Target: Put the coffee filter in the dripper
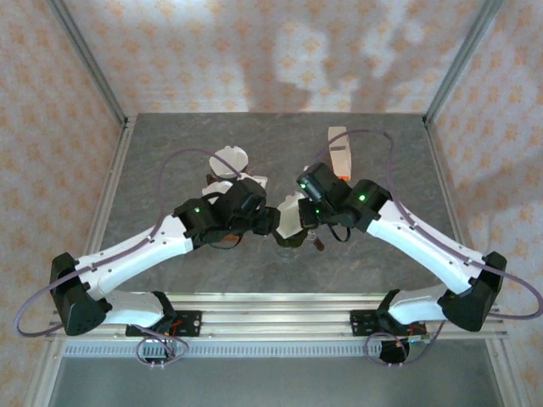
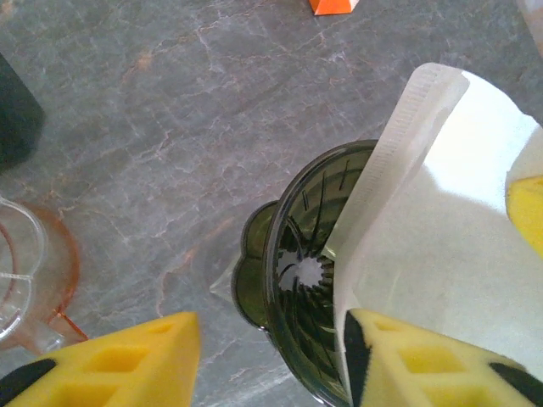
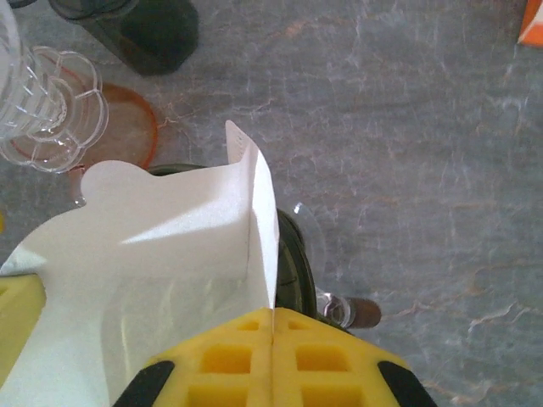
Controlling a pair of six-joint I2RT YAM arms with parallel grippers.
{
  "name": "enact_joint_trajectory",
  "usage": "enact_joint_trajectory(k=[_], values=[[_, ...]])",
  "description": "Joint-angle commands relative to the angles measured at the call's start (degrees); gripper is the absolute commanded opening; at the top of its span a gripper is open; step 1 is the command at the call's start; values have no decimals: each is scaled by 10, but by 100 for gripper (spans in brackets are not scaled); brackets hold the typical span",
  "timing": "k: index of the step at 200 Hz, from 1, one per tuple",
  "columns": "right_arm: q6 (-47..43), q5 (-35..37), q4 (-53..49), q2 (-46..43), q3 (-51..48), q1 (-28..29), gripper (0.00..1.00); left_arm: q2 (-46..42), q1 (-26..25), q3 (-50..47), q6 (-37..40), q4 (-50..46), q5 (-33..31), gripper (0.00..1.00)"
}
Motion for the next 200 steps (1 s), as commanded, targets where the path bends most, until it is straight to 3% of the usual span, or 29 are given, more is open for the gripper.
enact_joint_trajectory(k=[1, 80, 124, 170, 200], values=[[-29, 29, -30, 15, 18, 5, 0, -12, 4, -3, 1, 16, 0, 53], [-48, 79, -43, 63, 22, 36, 0, 0, 10, -14, 0, 15, -7, 54], [-44, 83, -40, 54, 22, 36, 9, 8, 11, -17, 4, 10, -5, 56], [-35, 89, -31, 36, 22, 36, 29, 14, 12, -15, 8, 1, -8, 49], [-33, 113, -21, 10, 25, 36, 50, 19, 14, -16, 6, -2, -5, 46]])
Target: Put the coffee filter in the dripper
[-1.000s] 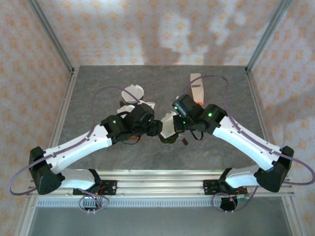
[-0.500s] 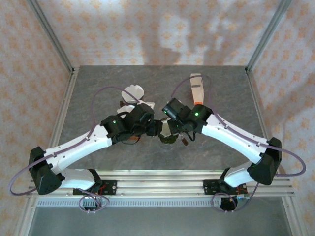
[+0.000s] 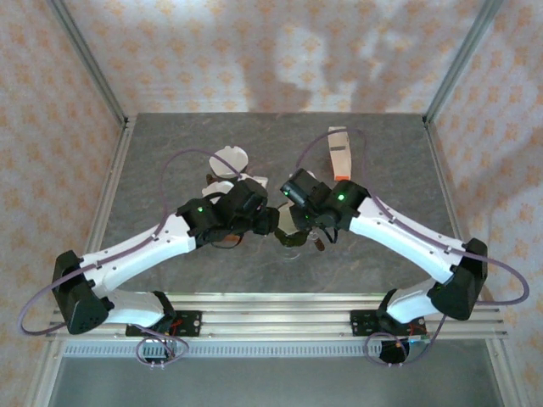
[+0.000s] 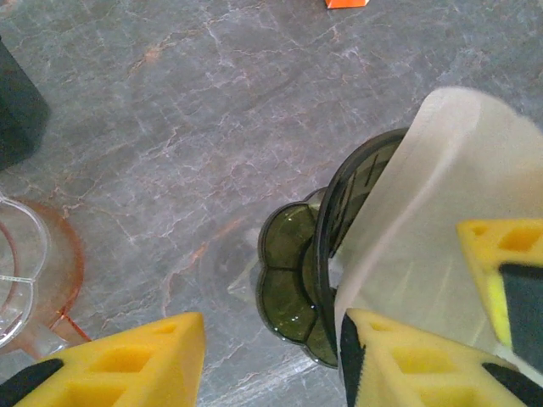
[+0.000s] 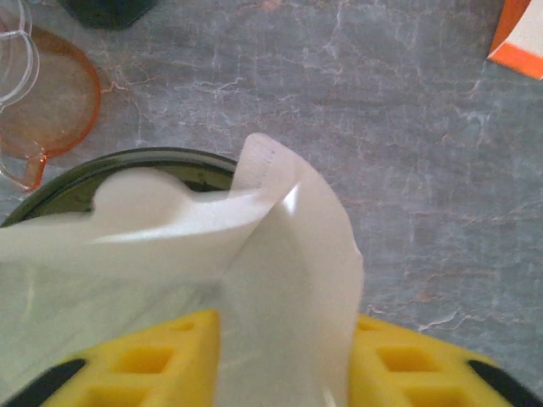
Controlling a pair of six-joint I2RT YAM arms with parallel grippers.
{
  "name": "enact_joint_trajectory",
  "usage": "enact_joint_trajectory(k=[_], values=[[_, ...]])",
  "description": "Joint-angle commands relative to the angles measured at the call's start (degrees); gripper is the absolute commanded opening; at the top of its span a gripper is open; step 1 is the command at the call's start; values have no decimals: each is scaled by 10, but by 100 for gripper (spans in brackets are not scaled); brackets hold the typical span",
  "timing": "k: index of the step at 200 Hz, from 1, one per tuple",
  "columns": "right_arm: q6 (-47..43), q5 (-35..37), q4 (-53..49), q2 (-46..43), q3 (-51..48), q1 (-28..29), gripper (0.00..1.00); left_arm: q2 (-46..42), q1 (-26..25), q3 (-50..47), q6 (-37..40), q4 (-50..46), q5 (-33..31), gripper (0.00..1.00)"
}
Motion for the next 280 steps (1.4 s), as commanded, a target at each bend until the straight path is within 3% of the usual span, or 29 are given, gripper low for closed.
enact_joint_trajectory(k=[1, 42, 91, 280], values=[[6, 44, 1, -40, 17, 2, 51, 6, 6, -6, 5, -12, -5, 46], [5, 44, 10, -36, 14, -5, 63, -1, 10, -11, 3, -9, -6, 47], [3, -29, 37, 10, 15, -26, 64, -3, 10, -12, 0, -7, -3, 48], [0, -60, 74, 26, -52, -47, 64, -1, 16, -16, 1, -5, 4, 51]])
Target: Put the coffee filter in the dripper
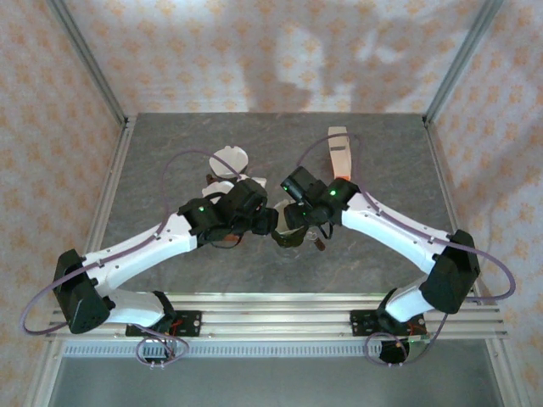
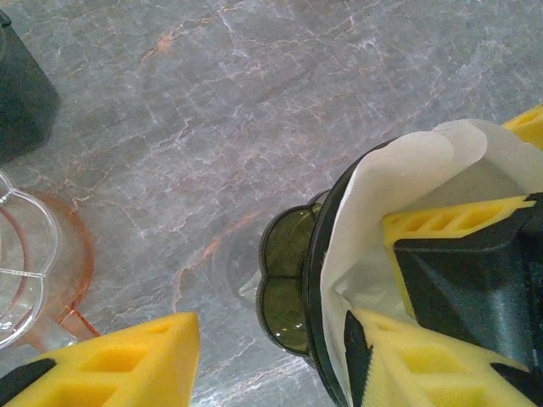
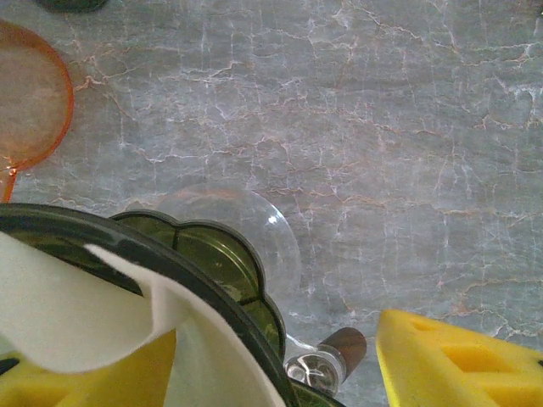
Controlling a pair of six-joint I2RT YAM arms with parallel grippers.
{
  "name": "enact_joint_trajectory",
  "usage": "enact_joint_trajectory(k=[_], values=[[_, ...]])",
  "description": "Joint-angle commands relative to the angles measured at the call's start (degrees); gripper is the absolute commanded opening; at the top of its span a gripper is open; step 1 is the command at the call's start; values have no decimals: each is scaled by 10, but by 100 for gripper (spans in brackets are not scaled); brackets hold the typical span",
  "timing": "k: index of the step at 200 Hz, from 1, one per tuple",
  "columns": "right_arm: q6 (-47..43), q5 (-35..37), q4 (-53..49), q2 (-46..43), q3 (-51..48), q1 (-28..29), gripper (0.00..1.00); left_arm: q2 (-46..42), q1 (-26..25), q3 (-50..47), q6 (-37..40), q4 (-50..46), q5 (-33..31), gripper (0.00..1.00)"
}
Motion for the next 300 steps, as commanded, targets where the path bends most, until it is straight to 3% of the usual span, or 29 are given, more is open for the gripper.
enact_joint_trajectory(k=[1, 40, 133, 300], values=[[-1, -5, 10, -16, -9, -4, 64, -4, 9, -7, 2, -5, 2, 50], [-6, -22, 29, -54, -29, -5, 66, -3, 9, -8, 2, -4, 4, 50], [-10, -30, 26, -22, -40, -8, 59, -1, 9, -8, 3, -6, 1, 51], [-9, -14, 12, 15, -45, -9, 59, 10, 10, -5, 4, -3, 7, 52]])
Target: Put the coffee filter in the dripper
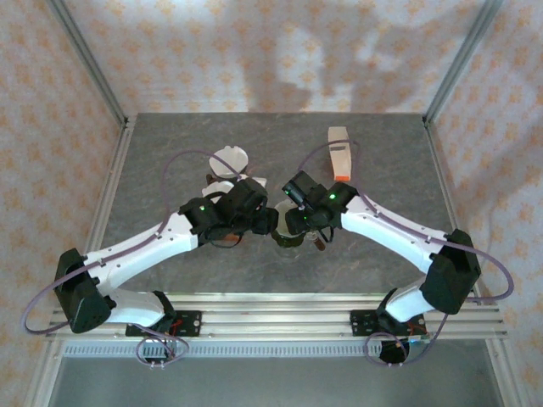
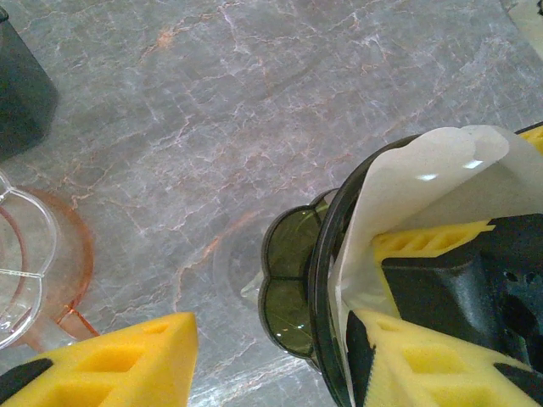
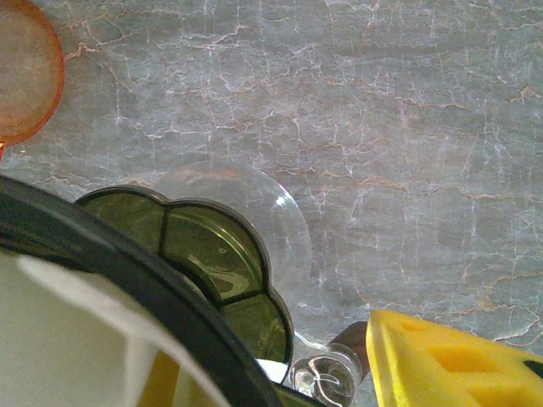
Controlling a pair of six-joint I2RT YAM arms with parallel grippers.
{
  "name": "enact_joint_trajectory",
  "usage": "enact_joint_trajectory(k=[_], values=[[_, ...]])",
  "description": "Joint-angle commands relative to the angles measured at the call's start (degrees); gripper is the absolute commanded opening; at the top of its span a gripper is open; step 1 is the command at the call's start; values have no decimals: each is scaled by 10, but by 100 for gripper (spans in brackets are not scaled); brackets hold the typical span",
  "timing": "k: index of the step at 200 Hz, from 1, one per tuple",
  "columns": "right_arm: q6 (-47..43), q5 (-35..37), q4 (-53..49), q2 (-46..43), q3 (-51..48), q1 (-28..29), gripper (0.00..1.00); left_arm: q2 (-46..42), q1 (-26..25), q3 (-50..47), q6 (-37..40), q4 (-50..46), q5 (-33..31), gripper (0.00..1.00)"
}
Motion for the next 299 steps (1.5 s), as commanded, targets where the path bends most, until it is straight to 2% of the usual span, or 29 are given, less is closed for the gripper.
enact_joint_trajectory(k=[1, 69, 170, 227, 299], values=[[-6, 16, -12, 18, -7, -3, 59, 5, 6, -6, 4, -3, 3, 52], [-5, 24, -16, 16, -2, -2, 59, 6, 6, -9, 3, -3, 4, 52], [8, 66, -34, -88, 35, -3, 64, 7, 7, -9, 3, -3, 3, 52], [29, 89, -43, -127, 3, -3, 61, 6, 7, -10, 1, -4, 3, 52], [25, 97, -46, -119, 7, -3, 61, 4, 11, -10, 3, -6, 2, 52]])
